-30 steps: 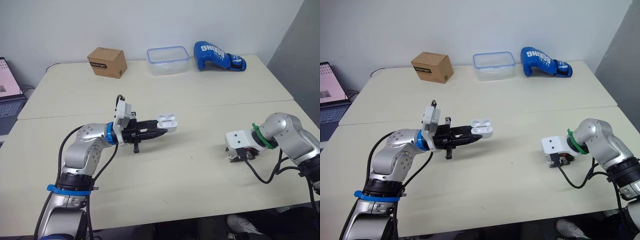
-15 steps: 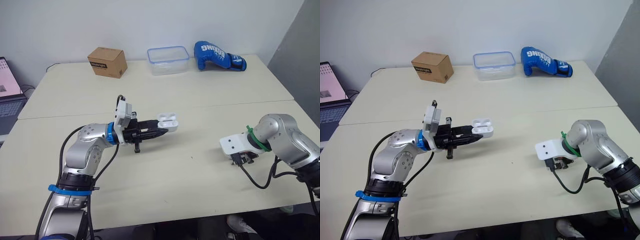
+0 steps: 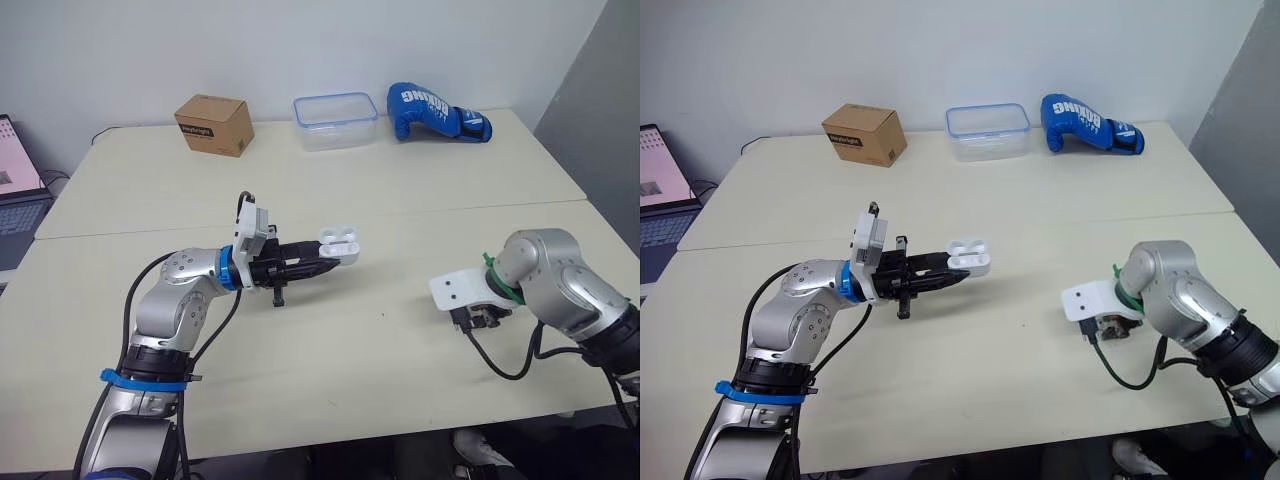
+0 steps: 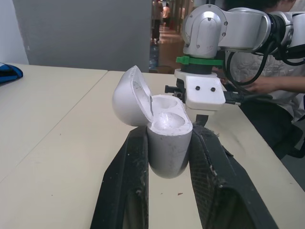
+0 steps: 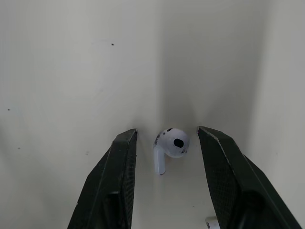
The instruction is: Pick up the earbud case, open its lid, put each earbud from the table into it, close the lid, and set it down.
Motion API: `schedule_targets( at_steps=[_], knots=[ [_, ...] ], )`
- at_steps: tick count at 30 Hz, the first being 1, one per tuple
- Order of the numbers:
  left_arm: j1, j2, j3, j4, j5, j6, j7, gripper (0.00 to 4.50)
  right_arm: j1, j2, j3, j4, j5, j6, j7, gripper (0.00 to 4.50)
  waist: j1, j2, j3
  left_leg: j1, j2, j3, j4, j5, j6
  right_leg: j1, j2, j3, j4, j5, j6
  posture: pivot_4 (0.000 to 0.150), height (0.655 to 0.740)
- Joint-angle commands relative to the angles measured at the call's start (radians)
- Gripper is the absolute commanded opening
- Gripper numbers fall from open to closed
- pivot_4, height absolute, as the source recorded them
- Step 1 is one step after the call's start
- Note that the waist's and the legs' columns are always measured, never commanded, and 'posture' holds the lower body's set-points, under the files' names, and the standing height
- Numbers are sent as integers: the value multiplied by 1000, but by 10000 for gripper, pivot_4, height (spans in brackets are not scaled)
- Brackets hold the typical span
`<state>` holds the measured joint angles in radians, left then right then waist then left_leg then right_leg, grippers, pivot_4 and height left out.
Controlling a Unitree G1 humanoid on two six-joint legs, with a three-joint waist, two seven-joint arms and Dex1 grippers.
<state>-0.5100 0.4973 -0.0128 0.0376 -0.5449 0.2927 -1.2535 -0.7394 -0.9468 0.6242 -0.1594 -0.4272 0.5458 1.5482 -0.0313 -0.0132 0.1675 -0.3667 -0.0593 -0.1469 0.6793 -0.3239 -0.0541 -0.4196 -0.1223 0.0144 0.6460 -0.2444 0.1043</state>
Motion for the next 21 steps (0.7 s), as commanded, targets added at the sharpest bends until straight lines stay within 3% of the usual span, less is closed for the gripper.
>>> schedule_targets(
  at_steps=[1,21],
  knots=[
    [-2,1,9,-35,-3,-20,3,8243,-33,1,24,-3,-25,51,65,20506,0,0,0,0,0,0,0,0,0,0,0,0,0,0,0,1500,7307],
    [-4,1,5,-32,1,-20,3,8243,-96,-29,132,-78,34,250,66,20506,1,0,0,0,0,0,0,0,0,0,0,0,0,0,0,1500,7307]
  ],
)
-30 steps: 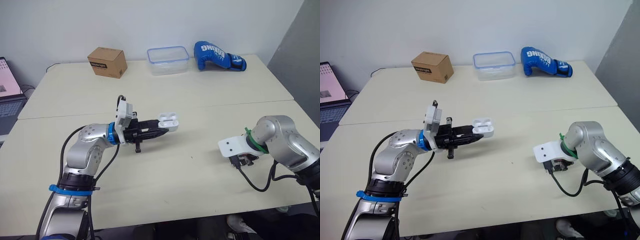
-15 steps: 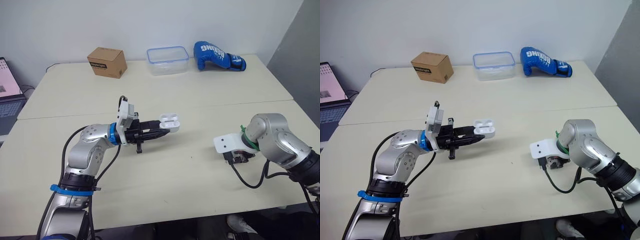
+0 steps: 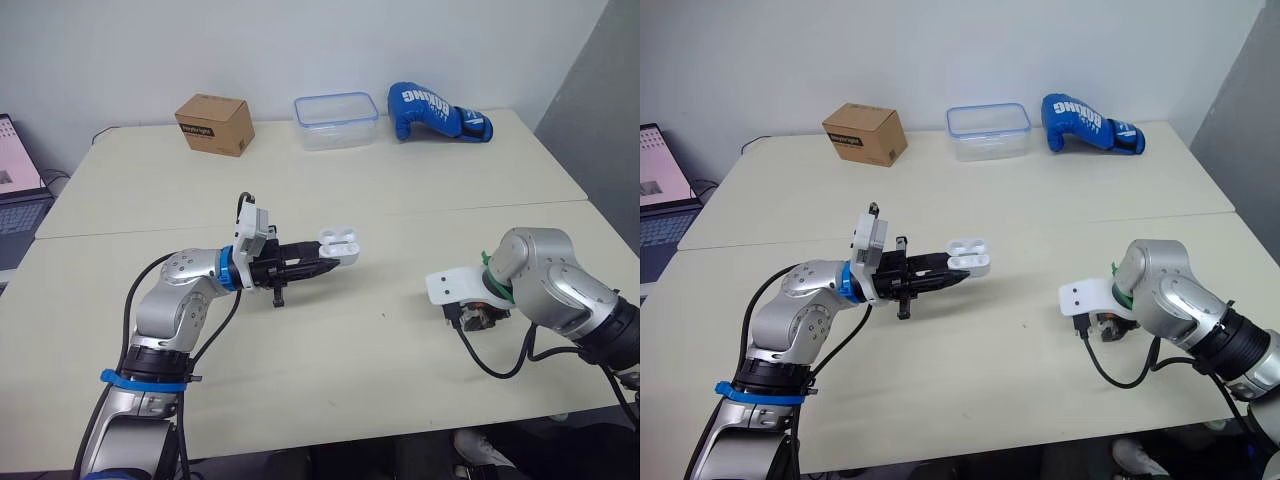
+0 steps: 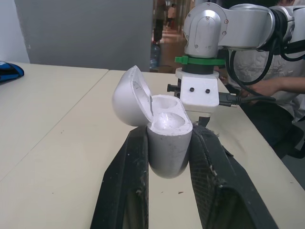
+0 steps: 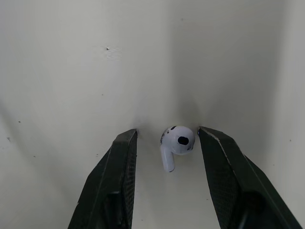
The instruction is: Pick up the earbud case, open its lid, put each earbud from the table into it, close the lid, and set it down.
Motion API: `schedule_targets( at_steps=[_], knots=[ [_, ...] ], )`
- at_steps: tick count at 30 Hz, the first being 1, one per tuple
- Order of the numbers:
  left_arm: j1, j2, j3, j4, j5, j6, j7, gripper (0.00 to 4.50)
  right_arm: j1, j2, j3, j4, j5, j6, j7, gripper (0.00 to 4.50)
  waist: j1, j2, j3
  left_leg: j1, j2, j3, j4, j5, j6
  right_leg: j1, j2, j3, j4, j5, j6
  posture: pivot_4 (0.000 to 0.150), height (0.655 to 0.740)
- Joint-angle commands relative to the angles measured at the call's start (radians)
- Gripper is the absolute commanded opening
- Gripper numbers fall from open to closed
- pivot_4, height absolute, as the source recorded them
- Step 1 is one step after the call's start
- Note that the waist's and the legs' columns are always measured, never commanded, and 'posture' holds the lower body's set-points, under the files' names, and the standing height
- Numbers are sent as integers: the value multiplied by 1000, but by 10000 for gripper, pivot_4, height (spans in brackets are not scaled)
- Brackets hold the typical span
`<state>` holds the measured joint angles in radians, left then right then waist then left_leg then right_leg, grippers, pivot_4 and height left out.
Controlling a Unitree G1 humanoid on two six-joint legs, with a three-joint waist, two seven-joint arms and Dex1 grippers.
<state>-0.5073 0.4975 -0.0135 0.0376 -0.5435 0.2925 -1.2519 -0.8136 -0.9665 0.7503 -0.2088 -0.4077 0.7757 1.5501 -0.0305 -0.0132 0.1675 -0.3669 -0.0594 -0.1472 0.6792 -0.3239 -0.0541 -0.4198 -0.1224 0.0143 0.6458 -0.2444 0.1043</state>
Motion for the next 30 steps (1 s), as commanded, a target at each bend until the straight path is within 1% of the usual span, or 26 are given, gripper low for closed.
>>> schedule_targets(
  at_steps=[1,3,6,19,21,24,30],
  knots=[
    [-7,1,6,-31,0,-20,1,8243,-22,-9,8,-30,12,24,64,20506,0,0,0,0,0,0,0,0,0,0,0,0,0,0,0,1500,7307],
    [-6,1,5,-32,1,-20,3,8243,-20,-8,11,-33,9,30,64,20506,0,0,0,0,0,0,0,0,0,0,0,0,0,0,0,1500,7307],
    [-6,2,6,-33,1,-20,4,8243,-21,-6,15,-34,4,38,64,14893,0,0,0,0,0,0,0,0,0,0,0,0,0,0,0,1500,7307],
    [-1,-1,5,-37,11,-26,3,8243,-29,-6,25,-31,-2,39,64,14893,0,0,0,0,0,0,0,0,0,0,0,0,0,0,0,1500,7307],
    [0,-1,5,-37,10,-27,3,8243,-28,-6,25,-33,-2,39,64,11071,0,0,0,0,0,0,0,0,0,0,0,0,0,0,0,1500,7307],
    [0,-1,5,-36,10,-28,4,8243,-26,-7,25,-33,-5,37,64,3577,0,0,0,0,0,0,0,0,0,0,0,0,0,0,0,1500,7307],
    [3,-1,5,-38,10,-30,5,8243,-23,-9,26,-36,-6,34,64,3629,0,0,0,0,0,0,0,0,0,0,0,0,0,0,0,1500,7307]
  ],
)
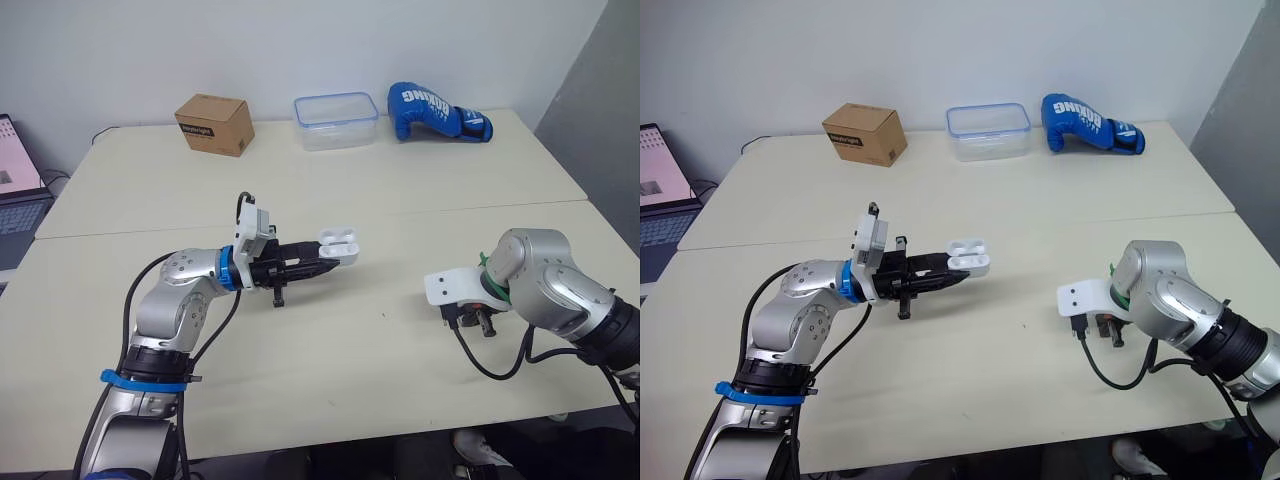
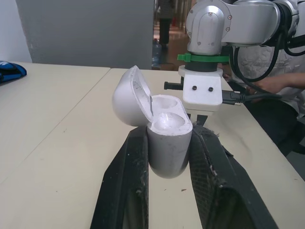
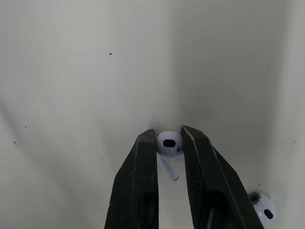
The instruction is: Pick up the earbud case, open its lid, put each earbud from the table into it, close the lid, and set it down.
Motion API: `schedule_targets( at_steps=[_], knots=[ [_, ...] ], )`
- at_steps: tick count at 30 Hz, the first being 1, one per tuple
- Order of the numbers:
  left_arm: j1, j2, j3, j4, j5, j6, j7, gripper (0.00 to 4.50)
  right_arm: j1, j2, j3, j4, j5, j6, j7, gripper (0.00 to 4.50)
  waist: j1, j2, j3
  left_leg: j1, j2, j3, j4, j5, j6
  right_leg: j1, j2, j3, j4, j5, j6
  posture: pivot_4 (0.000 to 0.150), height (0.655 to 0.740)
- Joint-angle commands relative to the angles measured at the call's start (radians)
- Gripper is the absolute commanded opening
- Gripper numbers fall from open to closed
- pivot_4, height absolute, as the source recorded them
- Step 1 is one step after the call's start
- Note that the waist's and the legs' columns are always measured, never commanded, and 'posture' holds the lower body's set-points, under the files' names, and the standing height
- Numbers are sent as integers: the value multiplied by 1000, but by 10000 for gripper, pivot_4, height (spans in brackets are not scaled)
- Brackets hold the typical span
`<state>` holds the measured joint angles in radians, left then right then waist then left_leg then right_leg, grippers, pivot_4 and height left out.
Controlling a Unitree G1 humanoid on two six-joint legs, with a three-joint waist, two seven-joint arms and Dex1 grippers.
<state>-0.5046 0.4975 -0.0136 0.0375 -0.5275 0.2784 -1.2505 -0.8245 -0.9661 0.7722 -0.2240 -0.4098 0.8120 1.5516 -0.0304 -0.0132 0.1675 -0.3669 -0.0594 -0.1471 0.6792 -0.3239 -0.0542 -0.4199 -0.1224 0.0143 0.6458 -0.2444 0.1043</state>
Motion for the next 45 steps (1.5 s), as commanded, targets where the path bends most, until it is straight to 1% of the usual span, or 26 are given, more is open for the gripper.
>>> schedule_targets(
  at_steps=[1,7,11,13,16,17,19,22,24,26,28,31,36,42,45],
  knots=[
    [1,-1,4,-36,-5,-17,3,8243,-12,-9,4,-21,-3,-3,63,3629,0,0,0,0,0,0,0,0,0,0,0,0,0,0,0,1500,7307],
    [7,-13,8,-25,3,-43,13,8243,1,-17,-52,-41,21,5,31,3629,0,0,0,0,0,0,0,0,0,0,0,0,0,0,0,1500,7307],
    [11,-25,18,-6,4,-71,22,8243,52,-36,-207,-98,111,59,-19,3629,2,0,0,0,0,0,0,0,0,0,0,0,0,0,0,1500,7307],
    [12,-26,21,7,3,-81,18,8243,97,-6,-317,-128,181,110,-63,3629,2,0,0,0,0,0,0,0,0,0,0,0,0,0,0,1500,7307],
    [11,-31,22,29,0,-93,9,8243,170,94,-514,-198,307,251,-135,3629,1,0,0,0,0,0,0,0,0,0,0,0,0,0,0,1500,7307],
    [9,-31,22,35,0,-96,6,8243,184,121,-559,-224,341,297,-155,3629,2,0,0,0,0,-1,0,0,0,0,0,0,1,0,0,1500,7307],
    [4,-33,24,52,-3,-98,-2,8243,207,224,-676,-282,418,420,-210,3629,1,0,0,0,0,0,0,0,0,0,0,0,1,0,0,1500,7307],
    [-5,-35,25,74,-1,-104,-14,8243,215,390,-838,-348,510,551,-309,3629,2,0,0,0,0,-1,0,0,0,0,0,0,1,0,0,1500,7307],
    [-16,-36,25,93,-1,-108,-22,8243,195,553,-968,-399,552,627,-399,3629,1,0,0,0,0,-2,0,0,0,0,0,-1,1,0,0,1500,7307],
    [-23,-37,25,104,-1,-110,-27,8243,180,651,-1038,-437,589,705,-459,3629,1,0,0,0,0,-2,0,0,0,0,0,-1,2,0,0,1500,7307],
    [-32,-40,22,114,2,-113,-31,8243,164,741,-1079,-474,620,771,-516,3629,0,0,-1,0,-1,-3,0,0,0,0,0,0,2,0,0,1500,7307],
    [-42,-46,21,127,8,-119,-34,8243,134,853,-1120,-498,662,801,-603,3629,-2,1,-1,0,-1,-3,0,0,0,-1,0,-1,2,0,0,1500,7307],
    [-53,-59,22,142,17,-130,-27,8243,102,963,-1142,-485,734,801,-714,3629,-3,1,-1,0,-1,-3,0,0,0,-1,0,0,3,0,0,1500,7307],
    [-59,-73,18,142,18,-125,-18,8243,124,1035,-1085,-462,775,673,-849,3629,-5,2,-1,0,-1,-4,0,0,0,-1,0,0,3,0,0,1500,7307],
    [-66,-82,18,141,19,-122,-7,8243,138,1068,-1028,-435,765,570,-934,3629,-6,2,-1,0,-1,-4,0,0,0,-1,0,0,3,0,0,1500,7307]
  ],
)
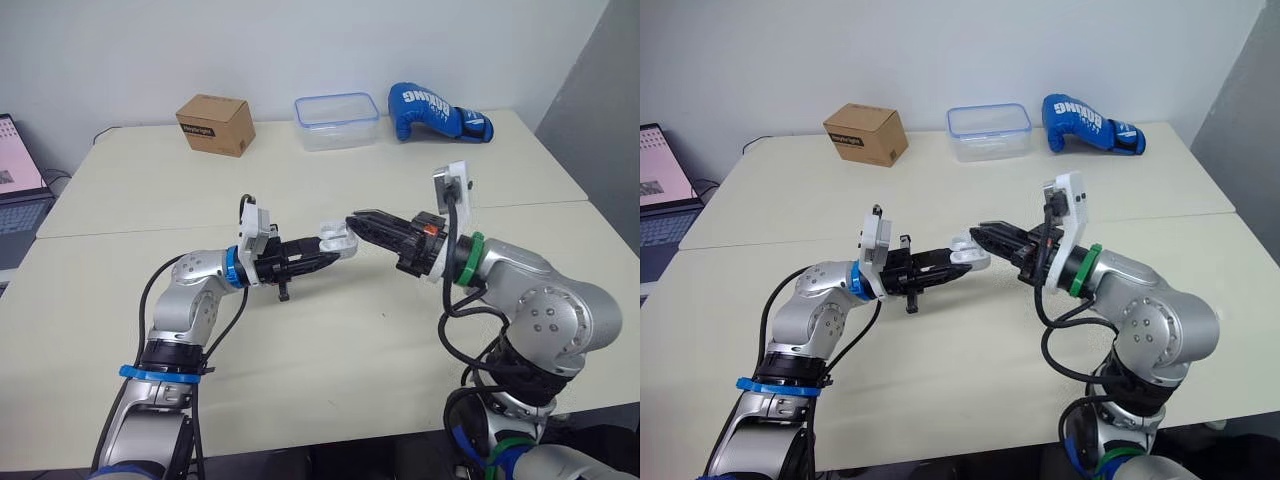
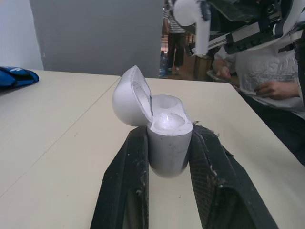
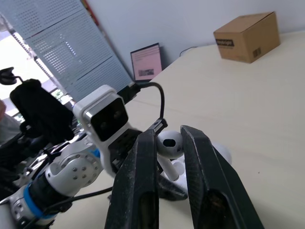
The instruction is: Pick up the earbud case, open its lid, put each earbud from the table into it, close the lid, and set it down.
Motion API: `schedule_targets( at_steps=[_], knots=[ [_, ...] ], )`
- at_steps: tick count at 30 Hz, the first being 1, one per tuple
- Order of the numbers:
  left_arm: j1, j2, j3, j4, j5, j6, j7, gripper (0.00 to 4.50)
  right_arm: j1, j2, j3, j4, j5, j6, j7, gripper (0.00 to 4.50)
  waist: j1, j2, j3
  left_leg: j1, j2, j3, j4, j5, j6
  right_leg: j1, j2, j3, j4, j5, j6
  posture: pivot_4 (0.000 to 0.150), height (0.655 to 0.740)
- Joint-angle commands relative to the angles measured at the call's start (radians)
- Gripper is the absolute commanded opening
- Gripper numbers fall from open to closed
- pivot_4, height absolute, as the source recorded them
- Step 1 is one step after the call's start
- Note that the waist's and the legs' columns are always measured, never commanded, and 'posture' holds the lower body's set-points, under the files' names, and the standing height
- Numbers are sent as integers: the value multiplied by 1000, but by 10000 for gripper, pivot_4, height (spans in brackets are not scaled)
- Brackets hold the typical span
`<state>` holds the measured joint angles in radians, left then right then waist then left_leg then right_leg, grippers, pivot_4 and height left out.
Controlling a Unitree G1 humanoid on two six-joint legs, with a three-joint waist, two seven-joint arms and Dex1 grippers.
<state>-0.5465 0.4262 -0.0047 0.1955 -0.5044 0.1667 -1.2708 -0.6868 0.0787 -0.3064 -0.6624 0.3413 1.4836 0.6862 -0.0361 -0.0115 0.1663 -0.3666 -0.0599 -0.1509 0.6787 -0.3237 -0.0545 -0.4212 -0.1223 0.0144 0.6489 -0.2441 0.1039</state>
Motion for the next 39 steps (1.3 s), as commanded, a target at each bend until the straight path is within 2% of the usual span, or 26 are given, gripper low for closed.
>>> schedule_targets(
  at_steps=[1,7,20,39],
  knots=[
    [-27,-14,9,-16,-4,-11,18,8243,4,30,65,12,11,-128,-93,3629,0,0,0,0,0,0,0,0,0,0,0,0,0,0,0,1500,7307],
    [-42,-21,18,-19,-21,29,37,8243,71,48,176,21,23,-277,-193,3629,-2,0,0,0,0,0,0,0,0,0,0,0,0,0,0,1500,7307],
    [-83,-13,43,-19,-39,103,47,8243,167,14,298,50,56,-474,-295,3629,-8,0,0,0,0,-1,-1,0,0,0,1,0,0,0,0,1500,7307],
    [-112,-31,68,-83,-82,172,105,8243,207,-21,388,95,65,-578,-382,3629,-9,0,0,0,0,-1,-1,0,0,0,1,0,-1,0,0,1500,7307]
  ],
)
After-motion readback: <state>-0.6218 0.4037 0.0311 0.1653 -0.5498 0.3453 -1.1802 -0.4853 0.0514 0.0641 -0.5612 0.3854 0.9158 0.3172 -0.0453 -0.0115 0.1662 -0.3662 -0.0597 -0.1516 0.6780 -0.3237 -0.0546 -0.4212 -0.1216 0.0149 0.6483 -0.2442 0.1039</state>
